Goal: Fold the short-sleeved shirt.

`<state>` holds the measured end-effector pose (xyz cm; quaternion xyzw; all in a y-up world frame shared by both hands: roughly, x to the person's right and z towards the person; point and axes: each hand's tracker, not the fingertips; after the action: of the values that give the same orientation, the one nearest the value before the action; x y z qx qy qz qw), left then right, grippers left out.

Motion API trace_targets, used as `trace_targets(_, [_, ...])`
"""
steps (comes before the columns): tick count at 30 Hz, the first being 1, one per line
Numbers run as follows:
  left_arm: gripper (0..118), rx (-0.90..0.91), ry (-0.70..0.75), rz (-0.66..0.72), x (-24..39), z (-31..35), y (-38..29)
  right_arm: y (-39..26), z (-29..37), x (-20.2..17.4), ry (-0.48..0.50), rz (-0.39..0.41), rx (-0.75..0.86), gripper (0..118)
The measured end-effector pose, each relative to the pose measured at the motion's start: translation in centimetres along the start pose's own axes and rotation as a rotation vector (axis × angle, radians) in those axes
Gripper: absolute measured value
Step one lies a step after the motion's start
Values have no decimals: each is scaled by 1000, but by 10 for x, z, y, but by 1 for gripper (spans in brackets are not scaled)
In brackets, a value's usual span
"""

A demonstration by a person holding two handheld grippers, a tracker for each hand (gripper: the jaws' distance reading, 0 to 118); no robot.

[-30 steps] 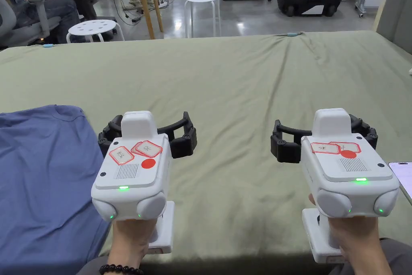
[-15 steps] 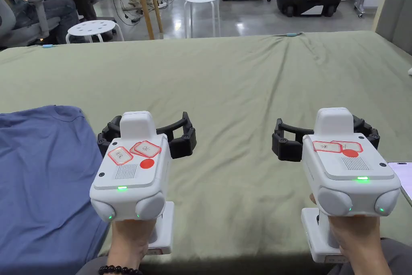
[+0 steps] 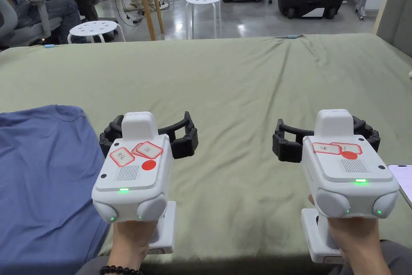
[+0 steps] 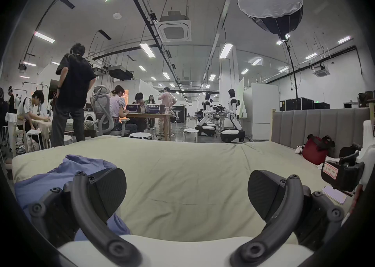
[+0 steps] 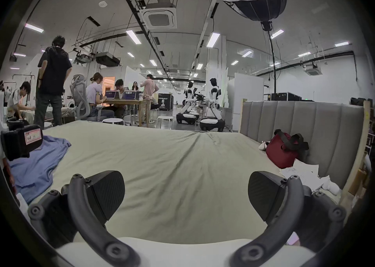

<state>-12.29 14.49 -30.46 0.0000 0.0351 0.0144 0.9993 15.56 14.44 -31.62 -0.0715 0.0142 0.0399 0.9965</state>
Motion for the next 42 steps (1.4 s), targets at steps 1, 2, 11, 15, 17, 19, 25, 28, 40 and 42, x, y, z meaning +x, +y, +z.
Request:
trace_targets(1, [118,12,15,13,-1,0,0,0,0,0,4,-5,-4,118])
trace_targets(2, [118,18,27,19,-1,0,0,0,0,0,13,-15,-11,118])
trace_targets(11, [118,-7,23,10,-5,-1,1,1,-1,-4,17,-1,-10,118])
trace_targets(15, [118,-21,25,19,-5,-1,1,2,0,-5,21,14,-8,118])
trace_targets(17, [118,-21,27,11,-5,-1,1,3,0,-6,22,15,-8,118])
trace_targets(19, [118,-18,25,10,-5,-1,2,4,0,-5,18,6,-11,118])
trace_targets(25, [118,-27,13,4,-3,-2,2,6,1,-3,16,1,-9,118])
trace_targets(28, [118,-32,10,4,-3,-2,1,5,0,-2,19,-2,-14,118])
trace_targets(40, [0,-79,24,39,-10,1,6,2,1,0,20,-13,-60,0])
trace_targets(42, [0,-99,-7,55,-15,1,6,2,3,2,38,-18,-70,0])
